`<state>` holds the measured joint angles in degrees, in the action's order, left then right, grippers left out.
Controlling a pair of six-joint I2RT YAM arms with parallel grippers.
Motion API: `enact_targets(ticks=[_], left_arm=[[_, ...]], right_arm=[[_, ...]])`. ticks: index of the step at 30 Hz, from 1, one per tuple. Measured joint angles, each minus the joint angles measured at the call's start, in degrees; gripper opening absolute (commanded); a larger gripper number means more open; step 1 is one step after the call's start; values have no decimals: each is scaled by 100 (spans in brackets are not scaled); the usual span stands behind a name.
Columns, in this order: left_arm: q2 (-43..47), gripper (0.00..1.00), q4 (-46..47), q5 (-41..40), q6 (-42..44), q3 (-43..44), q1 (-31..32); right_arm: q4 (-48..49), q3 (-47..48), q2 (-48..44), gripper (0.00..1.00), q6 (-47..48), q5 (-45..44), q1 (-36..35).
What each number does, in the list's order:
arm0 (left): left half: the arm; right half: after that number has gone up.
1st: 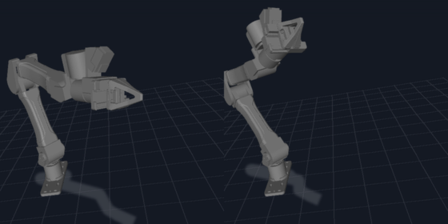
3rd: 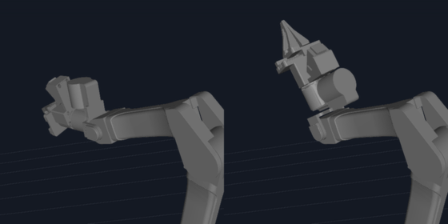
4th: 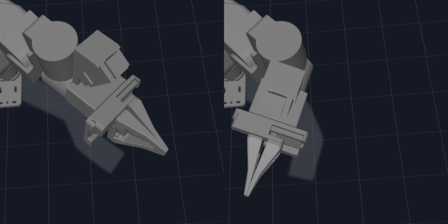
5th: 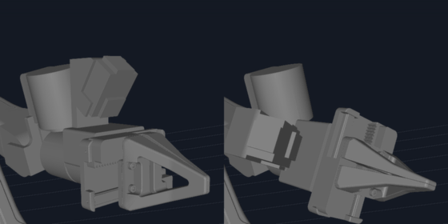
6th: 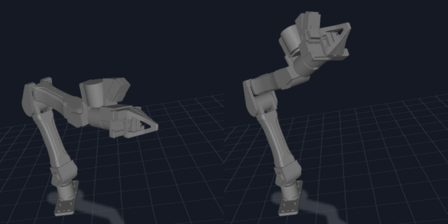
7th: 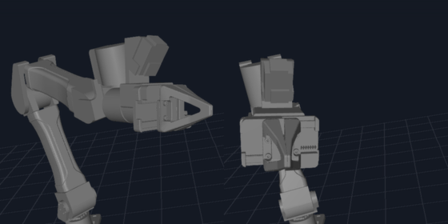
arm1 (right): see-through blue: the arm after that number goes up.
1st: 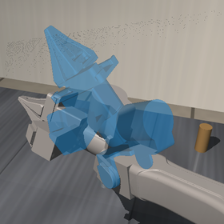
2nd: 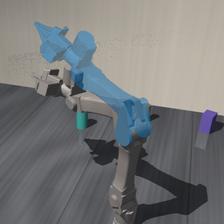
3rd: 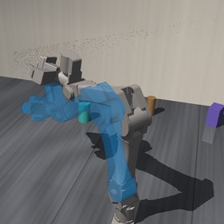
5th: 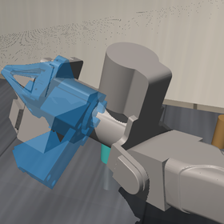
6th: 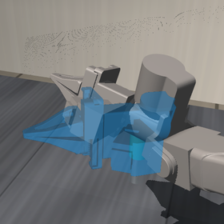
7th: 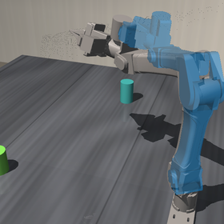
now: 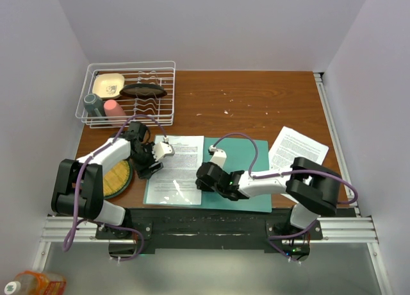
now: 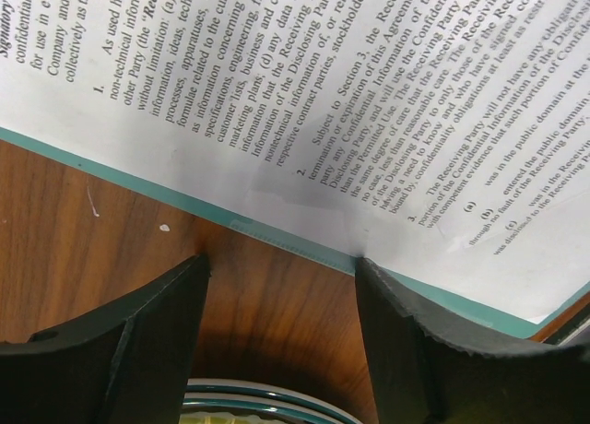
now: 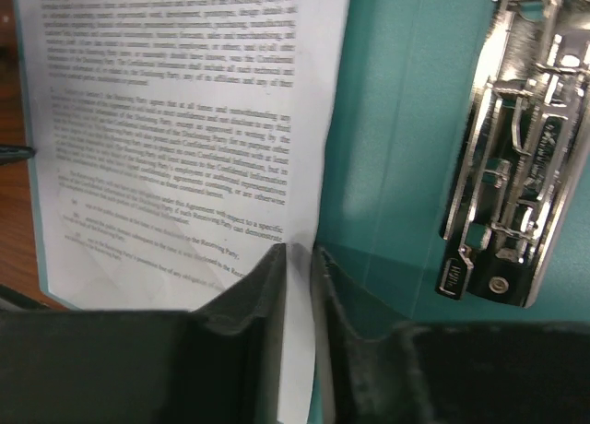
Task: Put the files into the folder
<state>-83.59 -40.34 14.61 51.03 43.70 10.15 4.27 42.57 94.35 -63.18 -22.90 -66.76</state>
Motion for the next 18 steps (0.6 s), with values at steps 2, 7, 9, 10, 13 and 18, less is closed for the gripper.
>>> enact_targets(ticks=[2,7,9,10,13,18], left_arm=[[0,69,-63,24,-4,22,0],[0,68,-505,149,-55,262,0],[-4,68,-721,205,-92,555,2],[-4,68,-809,247,-101,754,7],[-22,66,-984,400,-232,1438,39],[-28,61,-855,717,-811,2124,345]], right_arm=[[11,33,-17,45,20,11,-15],[-42,37,-118,52,114,74,-35],[-48,31,-157,50,260,262,-22],[-66,31,-186,49,363,380,4],[-232,17,-385,37,678,761,109],[-531,-216,-1464,16,1119,1182,481]])
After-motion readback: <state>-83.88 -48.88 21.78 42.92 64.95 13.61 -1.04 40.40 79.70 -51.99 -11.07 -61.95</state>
